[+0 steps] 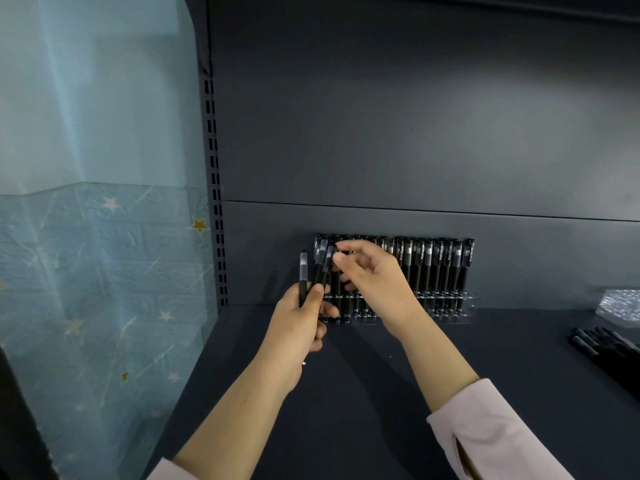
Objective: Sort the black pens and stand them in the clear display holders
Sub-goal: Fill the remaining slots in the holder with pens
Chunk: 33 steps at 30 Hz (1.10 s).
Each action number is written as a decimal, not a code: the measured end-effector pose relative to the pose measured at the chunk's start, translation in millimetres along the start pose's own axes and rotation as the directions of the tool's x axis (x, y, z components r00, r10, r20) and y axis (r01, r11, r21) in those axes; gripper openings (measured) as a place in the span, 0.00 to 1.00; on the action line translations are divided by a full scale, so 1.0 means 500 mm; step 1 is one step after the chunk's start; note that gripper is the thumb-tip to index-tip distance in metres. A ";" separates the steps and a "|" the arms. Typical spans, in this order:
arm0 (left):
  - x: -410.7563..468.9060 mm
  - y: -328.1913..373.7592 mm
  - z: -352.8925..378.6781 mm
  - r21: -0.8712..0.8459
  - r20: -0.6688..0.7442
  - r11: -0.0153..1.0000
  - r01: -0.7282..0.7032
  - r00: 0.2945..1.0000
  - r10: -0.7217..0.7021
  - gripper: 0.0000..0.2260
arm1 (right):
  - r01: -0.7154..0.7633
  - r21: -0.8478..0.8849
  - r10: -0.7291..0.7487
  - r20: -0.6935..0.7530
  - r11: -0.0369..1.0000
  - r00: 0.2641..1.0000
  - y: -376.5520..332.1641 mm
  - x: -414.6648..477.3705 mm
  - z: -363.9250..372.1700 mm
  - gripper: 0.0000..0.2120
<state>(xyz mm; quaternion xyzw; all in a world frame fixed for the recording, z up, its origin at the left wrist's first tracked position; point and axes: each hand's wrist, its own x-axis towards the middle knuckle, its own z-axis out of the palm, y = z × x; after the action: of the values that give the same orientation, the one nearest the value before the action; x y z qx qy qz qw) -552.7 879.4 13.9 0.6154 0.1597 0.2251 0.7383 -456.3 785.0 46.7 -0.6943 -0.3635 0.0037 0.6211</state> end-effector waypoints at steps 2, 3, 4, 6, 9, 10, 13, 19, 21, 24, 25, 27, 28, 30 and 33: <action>0.000 0.001 0.000 0.012 0.017 1.000 -0.009 1.000 0.009 0.07 | -0.029 0.070 0.031 -0.022 0.997 0.999 -0.001 -0.001 0.001 0.10; -0.001 0.001 0.000 0.019 0.029 1.000 -0.014 0.999 0.013 0.07 | -0.041 0.110 0.045 -0.033 0.993 0.998 -0.002 -0.001 0.000 0.10; -0.001 0.002 0.001 0.024 0.043 1.000 -0.017 0.999 0.016 0.07 | -0.053 0.153 0.060 -0.037 0.987 0.998 -0.002 -0.001 -0.002 0.11; -0.002 0.002 0.003 0.031 0.068 0.999 -0.019 0.998 0.017 0.08 | -0.076 0.235 0.086 -0.033 0.969 0.996 -0.003 -0.002 -0.005 0.11; -0.001 0.002 0.005 0.032 0.063 0.999 -0.015 0.998 0.013 0.07 | -0.072 0.296 0.091 -0.050 0.952 0.995 -0.003 -0.002 -0.008 0.13; 0.000 0.002 0.005 0.029 0.047 1.000 -0.011 0.999 0.009 0.07 | -0.052 0.312 0.084 -0.091 0.949 0.992 -0.003 0.000 -0.010 0.12; 0.005 0.000 0.000 -0.001 -0.010 1.000 0.000 1.000 0.000 0.07 | 0.072 0.329 0.047 -0.341 0.941 0.939 0.001 0.012 -0.027 0.10; 0.012 -0.009 -0.008 0.006 -0.044 1.000 0.002 0.999 -0.001 0.09 | 0.191 -0.066 -0.191 -0.605 0.979 0.773 0.011 0.006 -0.058 0.09; 0.012 -0.010 -0.007 0.014 -0.040 1.000 0.000 0.999 0.000 0.09 | 0.197 -0.118 -0.229 -0.570 0.973 0.789 0.015 0.005 -0.054 0.09; 0.012 -0.010 -0.007 0.018 -0.034 1.000 0.000 0.999 0.001 0.10 | 0.198 -0.209 -0.278 -0.504 0.958 0.818 0.023 0.004 -0.045 0.09; 0.012 -0.011 -0.007 0.023 -0.033 1.000 -0.001 0.999 0.002 0.10 | 0.197 -0.245 -0.296 -0.484 0.949 0.824 0.025 0.003 -0.043 0.09; 0.011 -0.010 -0.007 0.031 -0.030 1.000 -0.002 1.000 0.003 0.10 | 0.190 -0.311 -0.321 -0.451 0.931 0.833 0.029 0.003 -0.039 0.10; 0.012 -0.010 -0.006 0.030 -0.028 1.000 -0.002 1.000 0.003 0.10 | 0.185 -0.332 -0.326 -0.443 0.925 0.835 0.031 0.003 -0.038 0.10; 0.013 -0.011 -0.005 0.025 -0.024 1.000 0.003 1.000 -0.002 0.10 | 0.173 -0.339 -0.318 -0.438 0.925 0.841 0.036 0.004 -0.037 0.10; 0.015 -0.012 -0.004 0.019 -0.019 1.000 0.006 1.000 -0.006 0.11 | 0.172 -0.352 -0.315 -0.405 0.920 0.858 0.041 0.003 -0.036 0.09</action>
<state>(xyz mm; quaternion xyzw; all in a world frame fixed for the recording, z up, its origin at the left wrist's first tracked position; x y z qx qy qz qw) -546.9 884.2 8.2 0.6198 0.1709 0.2271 0.7315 -436.9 771.0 33.8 -0.7103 -0.2903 -0.2940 0.5699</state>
